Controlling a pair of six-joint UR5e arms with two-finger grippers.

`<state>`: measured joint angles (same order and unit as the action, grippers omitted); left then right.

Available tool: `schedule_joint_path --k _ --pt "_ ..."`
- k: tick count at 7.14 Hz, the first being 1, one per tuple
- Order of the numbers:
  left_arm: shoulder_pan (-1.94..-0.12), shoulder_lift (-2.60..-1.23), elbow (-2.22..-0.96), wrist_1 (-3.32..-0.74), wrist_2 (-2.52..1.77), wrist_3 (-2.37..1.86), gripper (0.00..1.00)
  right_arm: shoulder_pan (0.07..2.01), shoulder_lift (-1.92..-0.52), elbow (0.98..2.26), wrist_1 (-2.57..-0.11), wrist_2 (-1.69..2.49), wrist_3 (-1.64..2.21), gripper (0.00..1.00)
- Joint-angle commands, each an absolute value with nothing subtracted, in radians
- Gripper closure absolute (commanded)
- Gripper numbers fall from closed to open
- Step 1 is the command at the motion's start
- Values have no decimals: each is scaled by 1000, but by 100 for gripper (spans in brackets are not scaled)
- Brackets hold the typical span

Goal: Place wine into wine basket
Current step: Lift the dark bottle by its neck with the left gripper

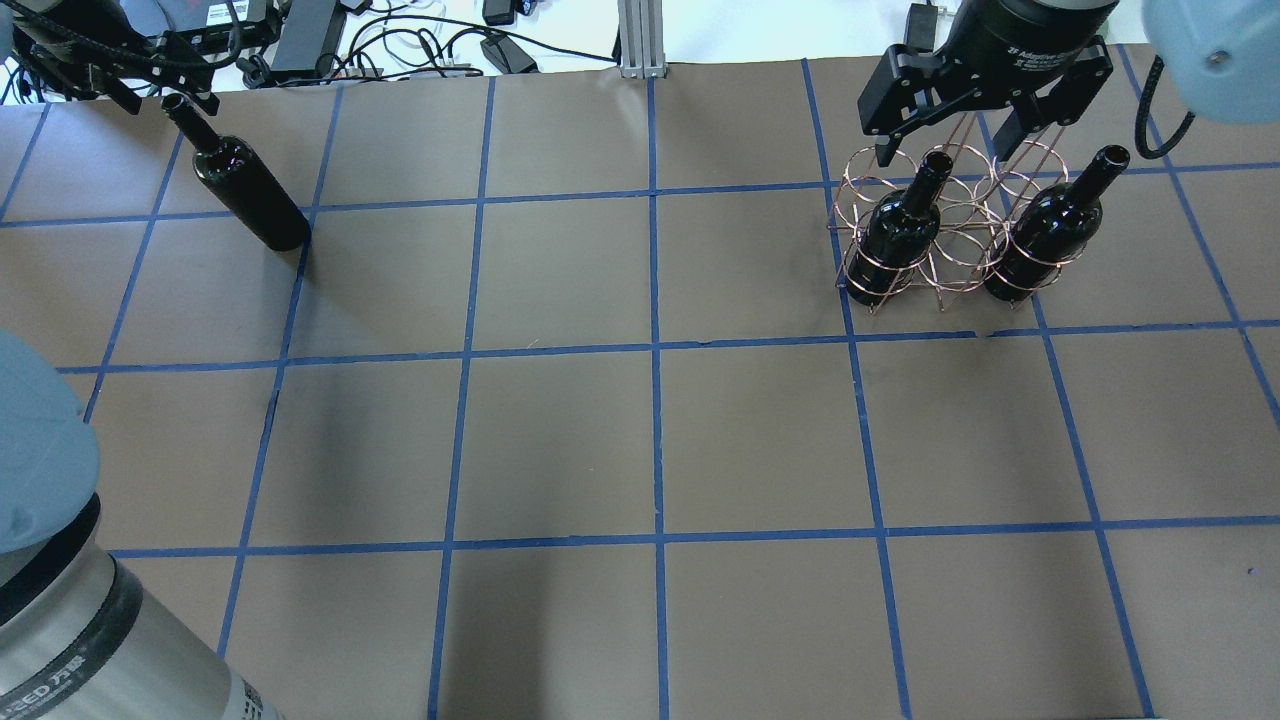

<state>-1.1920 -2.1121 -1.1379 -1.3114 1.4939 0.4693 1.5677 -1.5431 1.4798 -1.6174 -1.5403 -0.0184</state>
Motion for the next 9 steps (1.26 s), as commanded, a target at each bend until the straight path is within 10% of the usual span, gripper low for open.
schedule_joint_path --k 1,5,9 --pt "-1192 -2134 -1138 -1285 1462 468 0 1568 -1543 1480 -1617 -1540 -18 0" --pt "-1192 -2145 -1144 -1281 1471 517 47 1568 -1543 1480 -1615 -1542 -18 0" --pt "-1192 -2134 -1154 -1292 1476 517 45 1568 -1543 1480 -1614 -1542 -18 0"
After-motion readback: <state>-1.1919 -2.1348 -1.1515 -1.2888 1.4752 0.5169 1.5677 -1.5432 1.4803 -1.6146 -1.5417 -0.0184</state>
